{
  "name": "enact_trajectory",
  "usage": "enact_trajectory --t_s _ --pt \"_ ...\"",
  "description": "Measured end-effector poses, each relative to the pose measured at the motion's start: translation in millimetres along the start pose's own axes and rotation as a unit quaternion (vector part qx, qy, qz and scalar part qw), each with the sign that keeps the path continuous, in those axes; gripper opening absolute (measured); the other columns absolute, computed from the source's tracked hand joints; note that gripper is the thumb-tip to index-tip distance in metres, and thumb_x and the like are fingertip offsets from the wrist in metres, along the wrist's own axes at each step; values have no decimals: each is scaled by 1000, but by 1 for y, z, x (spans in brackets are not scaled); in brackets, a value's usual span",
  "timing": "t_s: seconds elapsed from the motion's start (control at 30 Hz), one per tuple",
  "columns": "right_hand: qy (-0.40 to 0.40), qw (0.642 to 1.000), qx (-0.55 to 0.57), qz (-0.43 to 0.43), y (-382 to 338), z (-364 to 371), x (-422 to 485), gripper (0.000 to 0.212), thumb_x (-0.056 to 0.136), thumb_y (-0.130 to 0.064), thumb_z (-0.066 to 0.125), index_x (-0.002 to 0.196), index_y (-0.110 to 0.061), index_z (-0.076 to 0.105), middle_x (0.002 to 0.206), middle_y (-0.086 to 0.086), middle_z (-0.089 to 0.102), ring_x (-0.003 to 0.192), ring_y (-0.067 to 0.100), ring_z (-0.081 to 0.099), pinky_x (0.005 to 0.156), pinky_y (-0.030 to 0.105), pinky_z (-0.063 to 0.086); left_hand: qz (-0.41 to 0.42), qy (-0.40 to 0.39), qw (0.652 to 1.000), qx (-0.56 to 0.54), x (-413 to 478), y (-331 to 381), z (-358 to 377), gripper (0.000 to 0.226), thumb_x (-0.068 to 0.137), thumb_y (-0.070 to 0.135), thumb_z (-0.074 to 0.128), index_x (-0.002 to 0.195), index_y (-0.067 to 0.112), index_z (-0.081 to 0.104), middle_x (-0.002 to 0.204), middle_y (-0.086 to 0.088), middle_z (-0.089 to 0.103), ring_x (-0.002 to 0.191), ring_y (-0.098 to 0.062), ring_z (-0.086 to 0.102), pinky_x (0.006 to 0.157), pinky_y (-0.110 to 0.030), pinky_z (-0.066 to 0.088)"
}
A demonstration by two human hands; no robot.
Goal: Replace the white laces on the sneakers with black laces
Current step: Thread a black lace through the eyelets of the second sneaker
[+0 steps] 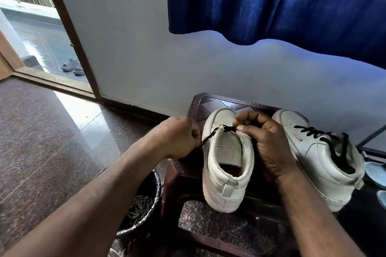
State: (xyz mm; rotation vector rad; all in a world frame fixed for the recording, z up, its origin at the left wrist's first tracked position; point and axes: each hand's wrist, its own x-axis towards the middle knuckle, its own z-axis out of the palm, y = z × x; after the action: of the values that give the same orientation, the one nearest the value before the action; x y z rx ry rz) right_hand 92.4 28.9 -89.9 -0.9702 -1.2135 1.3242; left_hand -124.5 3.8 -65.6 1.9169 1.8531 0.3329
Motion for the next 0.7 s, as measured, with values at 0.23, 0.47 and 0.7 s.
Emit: enact_trajectory --t_s 0.23,0.47,0.7 --pt "20 1000 7 2 -1 0 -1 25 89 6 65 91 -15 78 97 13 75 92 24 68 91 42 52 43 30 986 -158 -1 5 0 15 92 40 76 92 26 74 83 2 75 69 -10 62 73 -33 56" --pt "41 999 4 5 -1 0 -1 11 83 -10 73 87 -19 79 94 15 74 88 26 65 87 43 52 4 72 972 -222 11 7 5 14 98 36 70 89 25 72 65 14 63 52 -2 50 53 -19 38" --pt "43 998 -44 3 2 -2 2 13 80 -20 76 92 -17 78 99 15 76 90 24 68 94 49 54 50 95 983 -146 15 13 12 16 98 26 68 84 32 64 75 15 64 66 2 53 57 -10 38"
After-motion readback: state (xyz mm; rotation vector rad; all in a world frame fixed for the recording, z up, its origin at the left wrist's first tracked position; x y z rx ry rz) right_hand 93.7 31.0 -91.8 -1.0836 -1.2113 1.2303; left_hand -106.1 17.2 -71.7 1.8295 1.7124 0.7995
